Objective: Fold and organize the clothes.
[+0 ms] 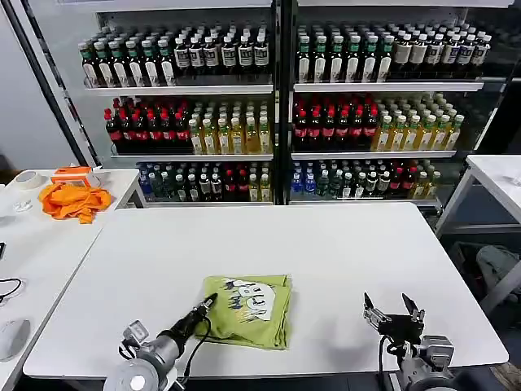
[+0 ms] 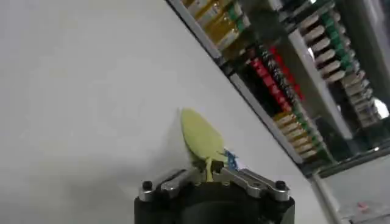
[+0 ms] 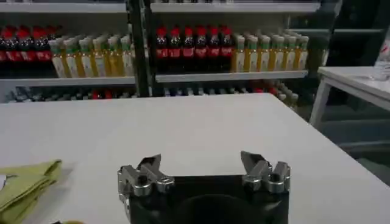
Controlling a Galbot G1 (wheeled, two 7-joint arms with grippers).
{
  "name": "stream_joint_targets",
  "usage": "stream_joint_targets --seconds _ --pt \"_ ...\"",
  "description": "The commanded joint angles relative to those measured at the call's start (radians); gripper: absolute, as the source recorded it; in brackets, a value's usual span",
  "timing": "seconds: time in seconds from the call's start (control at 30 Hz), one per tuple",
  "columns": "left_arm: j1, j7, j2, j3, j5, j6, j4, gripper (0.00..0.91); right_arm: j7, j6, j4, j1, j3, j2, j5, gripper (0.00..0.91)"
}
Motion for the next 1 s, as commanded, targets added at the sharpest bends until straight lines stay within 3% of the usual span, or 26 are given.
stream_joint_targets --seconds 0.03,0.2,0.37,0.5,0.63,0.8,0.9,1.0 --pt "0.024 -0.001 0.047 -0.152 -0.079 -0.009 -0.15 0.02 -0.002 0.005 0.002 0.0 0.001 0.006 0.001 0.907" --pt "0.051 0.023 0.214 -0.356 -0.005 -0.016 -0.193 0.02 -0.005 0.01 -0.005 0.023 -0.004 0.009 0.013 0.907" --pt "0.062 0.044 0.449 -0.579 0.055 0.026 -0.215 0.02 -0.005 0.01 -0.02 0.061 -0.02 0.012 0.029 0.907" --pt "0.062 0.069 0.575 -0.615 0.165 0.038 -0.249 0.02 -0.008 0.013 -0.027 0.079 -0.034 0.018 0.032 0.907" --pt "0.1 0.107 0.551 -0.454 0.407 0.04 -0.321 0.02 -0.009 0.018 -0.032 0.081 -0.04 0.023 0.029 0.907" --pt "0.132 0.136 0.412 -0.017 0.98 -0.072 -0.165 0.02 -0.01 0.024 -0.035 0.073 -0.037 0.025 0.025 0.907" --pt "0.102 0.125 0.367 0.111 1.115 -0.108 -0.071 0.02 -0.01 0.024 -0.027 0.066 -0.027 0.022 0.026 0.907" --pt "0.067 0.126 0.331 0.161 1.137 -0.104 -0.106 0.02 -0.01 0.023 -0.019 0.058 -0.016 0.018 0.028 0.907"
